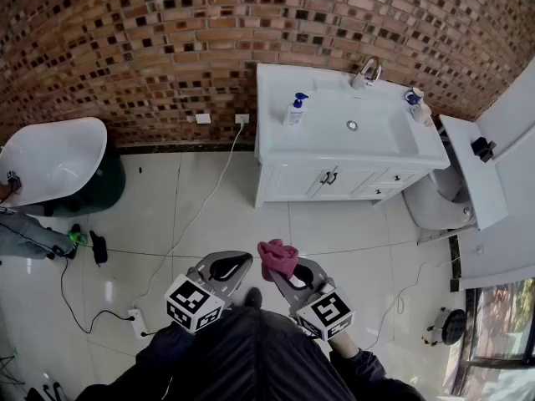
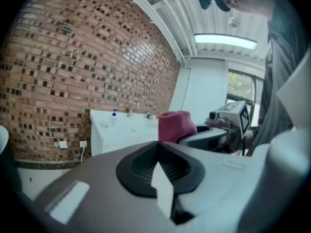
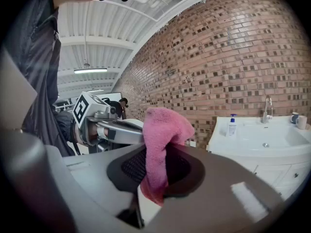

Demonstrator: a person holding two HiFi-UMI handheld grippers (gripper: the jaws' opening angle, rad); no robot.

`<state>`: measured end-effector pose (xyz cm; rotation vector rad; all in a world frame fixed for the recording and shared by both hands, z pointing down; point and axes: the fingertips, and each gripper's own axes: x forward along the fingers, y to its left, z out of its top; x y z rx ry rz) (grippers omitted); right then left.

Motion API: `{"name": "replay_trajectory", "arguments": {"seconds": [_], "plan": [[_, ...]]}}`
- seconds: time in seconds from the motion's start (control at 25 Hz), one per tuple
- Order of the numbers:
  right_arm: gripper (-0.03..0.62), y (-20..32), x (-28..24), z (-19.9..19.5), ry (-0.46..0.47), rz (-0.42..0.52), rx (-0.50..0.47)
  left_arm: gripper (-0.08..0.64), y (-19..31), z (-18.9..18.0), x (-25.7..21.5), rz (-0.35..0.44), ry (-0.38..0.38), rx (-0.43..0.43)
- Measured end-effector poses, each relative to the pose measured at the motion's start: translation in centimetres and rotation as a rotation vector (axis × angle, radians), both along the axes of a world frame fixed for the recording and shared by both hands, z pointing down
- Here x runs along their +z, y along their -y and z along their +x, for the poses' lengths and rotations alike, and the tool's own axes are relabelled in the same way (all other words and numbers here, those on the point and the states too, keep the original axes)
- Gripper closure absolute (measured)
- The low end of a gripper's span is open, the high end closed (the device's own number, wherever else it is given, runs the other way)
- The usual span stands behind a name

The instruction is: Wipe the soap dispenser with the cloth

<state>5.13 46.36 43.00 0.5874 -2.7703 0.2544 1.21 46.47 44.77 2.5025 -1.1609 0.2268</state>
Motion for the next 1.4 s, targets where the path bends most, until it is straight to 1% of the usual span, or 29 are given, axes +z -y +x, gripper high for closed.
{"name": "replay_trajectory", "arguments": {"seconds": [0.2,0.44,0.68,0.84,0.96,1.12,1.24,1.4], "plan": [[0.525,2.9,0.3,1.4,-0.02,-0.004,0.032,0.56,3.3,0.9,-0.6,0.009,-0.013,0.006],[0.525,9.4,0.7,2.0,-0.026,-0.013,0.089,0.56,9.8,1.1,0.0,0.002,-0.024,0.045],[0.525,19.0,1.2,0.3,-0.052,0.011,0.133,0.56,19.2,-0.3,1.6,-0.013,-0.052,0.091],[0.525,27.0,0.7,-1.5,-0.081,-0.02,0.172,0.56,27.0,-2.0,1.0,-0.023,-0.067,0.131],[0.525,32.7,-0.1,-3.1,-0.118,-0.029,0.177,0.56,32.4,-3.1,0.5,-0.039,-0.062,0.171],[0.525,39.2,-0.1,-4.6,-0.157,-0.023,0.199,0.56,38.5,-4.6,0.0,-0.018,-0.058,0.207],[0.525,42.6,1.0,-4.8,-0.209,-0.043,0.224,0.56,41.4,-5.8,0.5,-0.036,-0.058,0.206],[0.525,46.3,2.9,-4.4,-0.323,-0.079,0.259,0.56,43.7,-6.6,1.5,-0.071,-0.052,0.201]]}}
